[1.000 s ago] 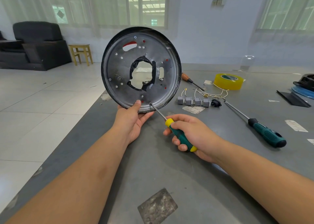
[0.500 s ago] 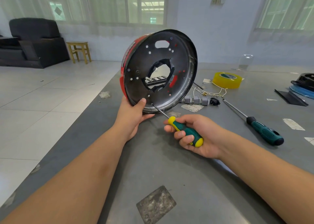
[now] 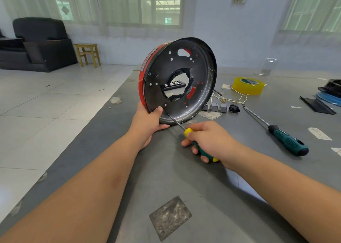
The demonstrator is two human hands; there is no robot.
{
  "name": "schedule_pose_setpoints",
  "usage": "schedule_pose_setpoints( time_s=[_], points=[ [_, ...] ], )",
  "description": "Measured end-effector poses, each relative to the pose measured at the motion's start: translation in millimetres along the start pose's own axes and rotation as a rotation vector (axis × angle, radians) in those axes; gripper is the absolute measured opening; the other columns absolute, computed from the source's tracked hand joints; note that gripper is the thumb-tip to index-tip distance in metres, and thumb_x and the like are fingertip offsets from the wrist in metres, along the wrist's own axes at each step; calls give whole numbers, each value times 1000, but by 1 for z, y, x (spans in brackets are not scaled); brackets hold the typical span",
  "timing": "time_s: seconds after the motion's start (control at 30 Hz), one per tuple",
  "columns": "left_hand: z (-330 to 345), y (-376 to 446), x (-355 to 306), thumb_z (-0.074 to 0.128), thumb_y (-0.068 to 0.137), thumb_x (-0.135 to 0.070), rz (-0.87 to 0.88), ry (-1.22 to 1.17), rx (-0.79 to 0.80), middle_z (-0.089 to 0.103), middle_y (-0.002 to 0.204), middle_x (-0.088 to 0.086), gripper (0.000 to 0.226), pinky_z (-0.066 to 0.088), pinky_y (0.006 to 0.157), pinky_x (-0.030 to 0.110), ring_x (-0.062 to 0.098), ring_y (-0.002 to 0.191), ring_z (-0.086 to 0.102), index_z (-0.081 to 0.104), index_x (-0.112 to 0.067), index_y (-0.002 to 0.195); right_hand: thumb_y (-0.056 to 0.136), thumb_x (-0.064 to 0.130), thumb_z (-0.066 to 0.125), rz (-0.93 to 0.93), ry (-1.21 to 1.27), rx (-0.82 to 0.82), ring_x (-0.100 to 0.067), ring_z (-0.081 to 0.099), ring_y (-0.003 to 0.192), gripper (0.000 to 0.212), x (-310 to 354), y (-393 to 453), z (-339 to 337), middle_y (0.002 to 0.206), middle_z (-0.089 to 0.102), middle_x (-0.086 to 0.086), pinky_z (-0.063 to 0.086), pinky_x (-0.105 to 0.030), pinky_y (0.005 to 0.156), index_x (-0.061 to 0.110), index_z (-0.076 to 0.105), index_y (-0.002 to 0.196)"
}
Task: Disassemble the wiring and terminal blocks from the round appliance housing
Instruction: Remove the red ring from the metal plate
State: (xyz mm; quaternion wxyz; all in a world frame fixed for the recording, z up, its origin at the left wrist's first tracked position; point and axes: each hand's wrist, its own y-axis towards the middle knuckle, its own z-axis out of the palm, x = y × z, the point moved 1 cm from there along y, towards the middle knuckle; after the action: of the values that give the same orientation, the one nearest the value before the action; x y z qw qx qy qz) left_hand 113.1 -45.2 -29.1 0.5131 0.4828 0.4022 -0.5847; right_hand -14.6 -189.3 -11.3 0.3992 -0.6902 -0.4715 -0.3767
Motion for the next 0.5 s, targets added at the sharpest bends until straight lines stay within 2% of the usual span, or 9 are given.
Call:
schedule_pose_setpoints(
  time_s=[0.1,0.13,0.2,0.23,0.27,0.37,0.43,0.5],
  points=[
    [-1,1,0,57,105,-7,-1,-4,2,59,138,8,33,65,81,50,33,115,69,46,-24,131,99,23,47,-118,-244,-83,-27,58,54,20,1,-1,4,83,75,0,47,-30,42,15,64,99],
    [-1,1,0,57,105,-7,-4,-8,0,61,137,7,33,65,81,49,33,113,70,46,-24,132,98,23,45,-179,-355,-120,-29,63,57,20,2,-3,4,84,74,-2,51,-34,43,13,63,97],
    [-1,1,0,57,105,-8,-11,-16,-4,62,136,7,34,65,80,48,33,111,71,47,-23,134,96,24,45,-298,-655,-209,-35,67,76,21,4,-8,5,92,71,-7,56,-41,58,16,62,103],
    [-1,1,0,57,106,-8,-13,-16,-5,63,136,7,34,65,80,48,33,111,71,47,-22,135,96,25,45,-340,-813,-264,-37,65,83,22,3,-11,6,98,70,-8,52,-40,61,20,61,110],
    [-1,1,0,57,106,-8,-13,-13,-3,62,137,8,34,65,80,49,33,111,71,47,-21,136,95,23,46,-384,-968,-323,-38,64,85,27,3,-15,7,102,69,-8,44,-37,57,24,57,120],
    [0,0,0,57,106,-9,-9,-9,-3,62,137,8,33,65,80,48,32,112,71,47,-20,135,88,12,54,-566,-1383,-404,-32,68,88,68,-3,-24,16,109,66,-5,16,-30,45,20,35,152],
    [0,-1,0,57,106,-8,-6,-34,-14,62,136,7,30,65,76,44,30,113,70,48,-23,130,87,11,55,-610,-1460,-424,-31,69,89,72,-3,-24,18,113,65,-6,14,-30,45,19,33,155],
    [-1,-2,-1,57,105,-7,-3,-81,-36,62,136,7,28,66,68,39,28,110,71,47,-23,127,90,14,53,-607,-1369,-445,-33,68,84,60,0,-22,18,123,59,-5,26,-30,48,24,40,148]
  ],
)
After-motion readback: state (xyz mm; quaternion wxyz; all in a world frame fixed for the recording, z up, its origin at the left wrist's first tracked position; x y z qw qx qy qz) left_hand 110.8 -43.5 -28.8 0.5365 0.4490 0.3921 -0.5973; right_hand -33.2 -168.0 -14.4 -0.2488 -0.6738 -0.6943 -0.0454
